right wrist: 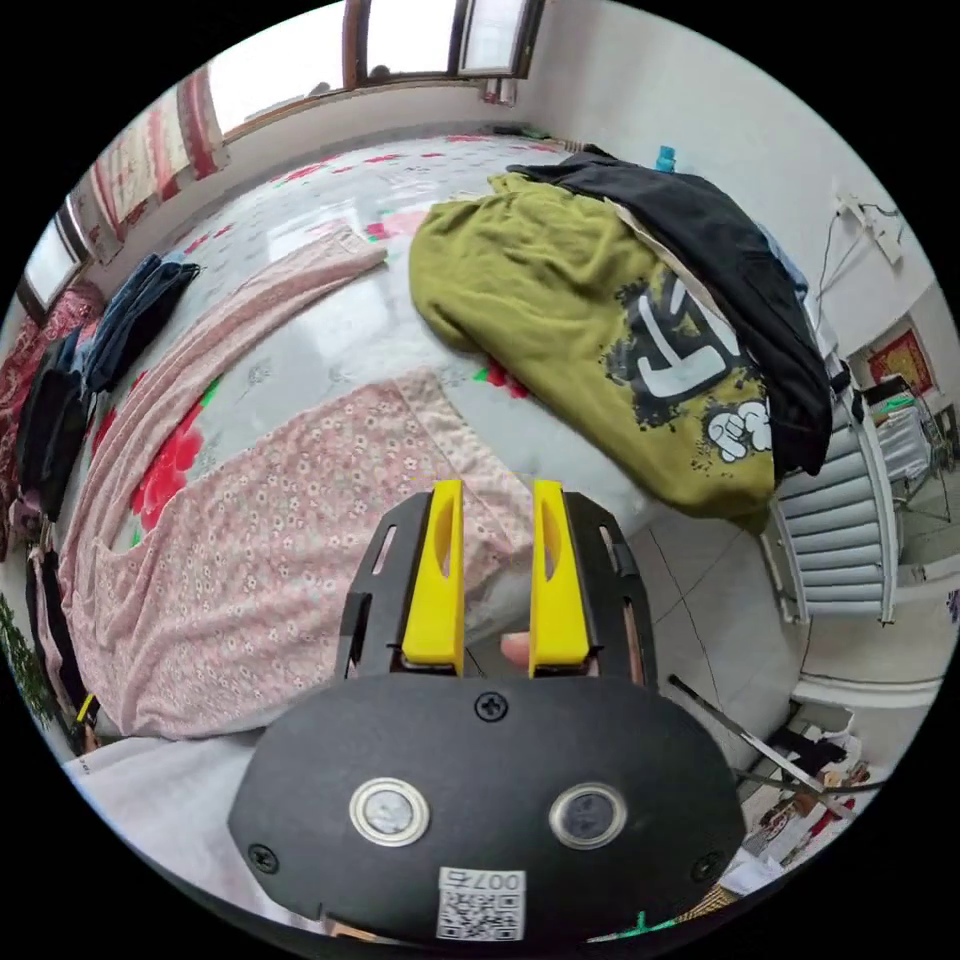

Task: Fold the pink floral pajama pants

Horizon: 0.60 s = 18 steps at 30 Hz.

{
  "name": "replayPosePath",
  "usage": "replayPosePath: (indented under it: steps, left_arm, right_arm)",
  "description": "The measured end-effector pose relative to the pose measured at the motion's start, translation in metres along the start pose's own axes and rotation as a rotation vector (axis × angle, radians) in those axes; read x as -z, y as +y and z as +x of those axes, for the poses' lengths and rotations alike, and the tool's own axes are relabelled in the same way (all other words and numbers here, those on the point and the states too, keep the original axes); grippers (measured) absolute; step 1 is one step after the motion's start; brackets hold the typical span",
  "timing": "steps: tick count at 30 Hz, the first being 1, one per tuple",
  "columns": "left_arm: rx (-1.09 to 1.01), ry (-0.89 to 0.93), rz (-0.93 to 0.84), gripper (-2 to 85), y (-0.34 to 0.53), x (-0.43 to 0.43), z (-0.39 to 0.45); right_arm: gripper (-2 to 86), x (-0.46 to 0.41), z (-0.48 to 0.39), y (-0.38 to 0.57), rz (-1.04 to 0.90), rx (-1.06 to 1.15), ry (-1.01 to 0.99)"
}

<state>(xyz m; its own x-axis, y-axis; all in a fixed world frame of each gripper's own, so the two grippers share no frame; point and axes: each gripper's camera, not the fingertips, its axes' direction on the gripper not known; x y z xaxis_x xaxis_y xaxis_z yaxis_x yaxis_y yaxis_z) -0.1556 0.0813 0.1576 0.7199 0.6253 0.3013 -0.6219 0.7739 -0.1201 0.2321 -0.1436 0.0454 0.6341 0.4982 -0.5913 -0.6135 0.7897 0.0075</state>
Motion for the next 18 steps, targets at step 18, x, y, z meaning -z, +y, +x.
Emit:
replayPosePath:
  steps: [18]
  left_arm:
    - [0.239,0.330,0.038,-0.5,-0.022,0.053,-0.089]
  right_arm:
    - [0.1,0.123,0.009,-0.034,0.245,0.036,-0.648]
